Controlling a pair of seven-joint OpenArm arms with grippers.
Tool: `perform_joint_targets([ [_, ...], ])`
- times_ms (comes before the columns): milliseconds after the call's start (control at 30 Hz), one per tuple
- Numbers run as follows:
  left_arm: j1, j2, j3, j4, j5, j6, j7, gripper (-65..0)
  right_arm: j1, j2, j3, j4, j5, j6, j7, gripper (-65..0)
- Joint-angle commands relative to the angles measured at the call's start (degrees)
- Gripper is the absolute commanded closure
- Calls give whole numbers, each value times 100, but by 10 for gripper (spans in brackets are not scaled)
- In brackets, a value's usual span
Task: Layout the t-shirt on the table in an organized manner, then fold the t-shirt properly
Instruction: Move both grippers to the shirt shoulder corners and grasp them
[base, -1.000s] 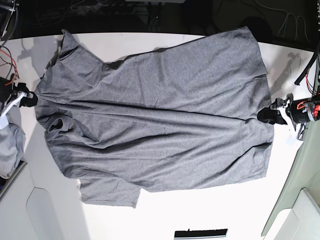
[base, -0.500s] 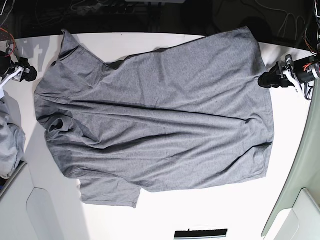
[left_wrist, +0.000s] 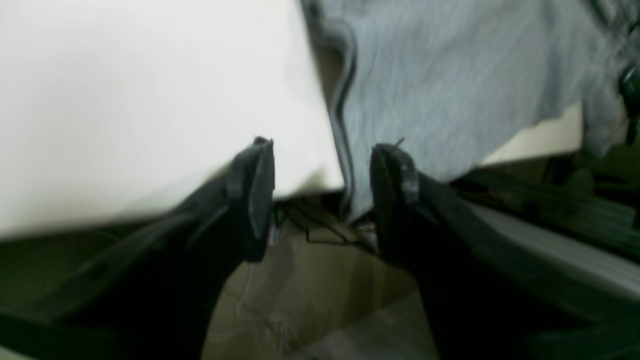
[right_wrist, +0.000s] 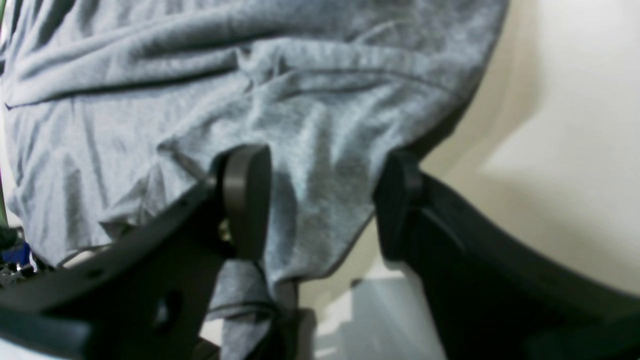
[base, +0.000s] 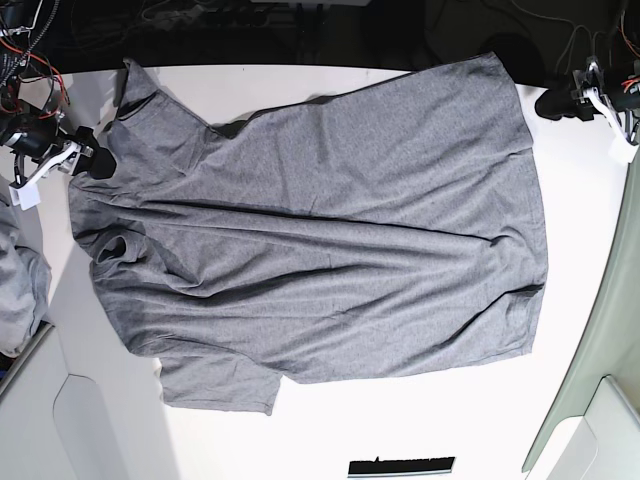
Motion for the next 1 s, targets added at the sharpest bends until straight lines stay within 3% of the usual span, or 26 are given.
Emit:
perform_joint_targets([
  [0,68,-127,-48,188,-129,-52,-37,-335,-15,7,-20,22,-190,-59,-299,-334],
  [100,306,-59,-48,562,-125,-52,-48,-335,-17,-17,-37,28,-181,-59,-315,-329],
  [300,345,446,-48,754,470,-52,-481,-335,-17,-17,-46,28,2,-61,-319,-203],
  [467,345,682,-48,754,660,-52,-579,-335,-17,-15,-46,28,2,-61,-339,-204],
  [633,345,697,-48,754,1088,-52,-826,-335,-17,-17,-46,28,2,-61,-435,-204],
  [967,321,977,-33,754,1189,-52,-1080,-335,-17,-17,-46,28,87,-61,-431,-204],
])
